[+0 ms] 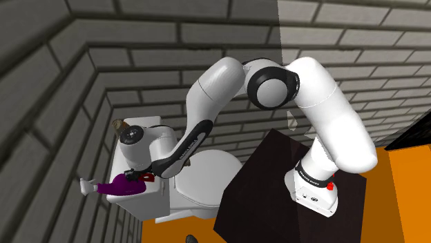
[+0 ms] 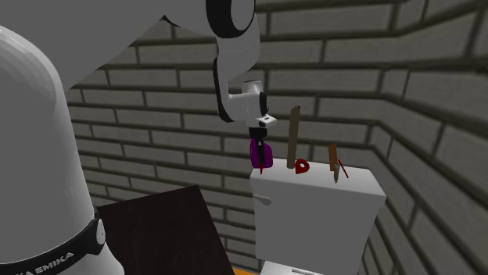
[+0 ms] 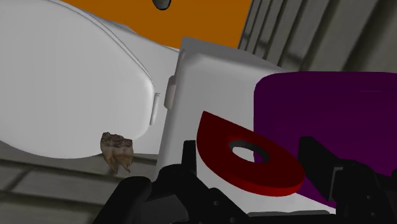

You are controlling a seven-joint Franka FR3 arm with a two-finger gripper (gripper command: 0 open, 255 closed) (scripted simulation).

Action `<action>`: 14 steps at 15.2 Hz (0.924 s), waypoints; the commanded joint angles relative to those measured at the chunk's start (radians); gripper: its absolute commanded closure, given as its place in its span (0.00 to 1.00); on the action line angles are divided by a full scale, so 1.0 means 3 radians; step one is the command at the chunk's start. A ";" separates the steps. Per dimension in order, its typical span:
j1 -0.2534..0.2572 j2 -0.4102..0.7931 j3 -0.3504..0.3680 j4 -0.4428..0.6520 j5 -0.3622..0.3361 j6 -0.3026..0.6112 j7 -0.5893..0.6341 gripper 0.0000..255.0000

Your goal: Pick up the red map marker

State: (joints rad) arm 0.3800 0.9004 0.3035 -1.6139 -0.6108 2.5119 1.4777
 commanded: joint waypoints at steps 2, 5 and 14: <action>0.0001 0.0010 -0.0004 0.0002 -0.0002 -0.0002 0.0000 1.00; 0.0000 0.0008 -0.0003 0.0001 -0.0002 -0.0002 0.0000 1.00; -0.0058 -0.0205 0.0080 -0.0088 0.0071 -0.0132 -0.0058 1.00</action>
State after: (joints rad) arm 0.3680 0.8540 0.3231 -1.6292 -0.5928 2.4765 1.4634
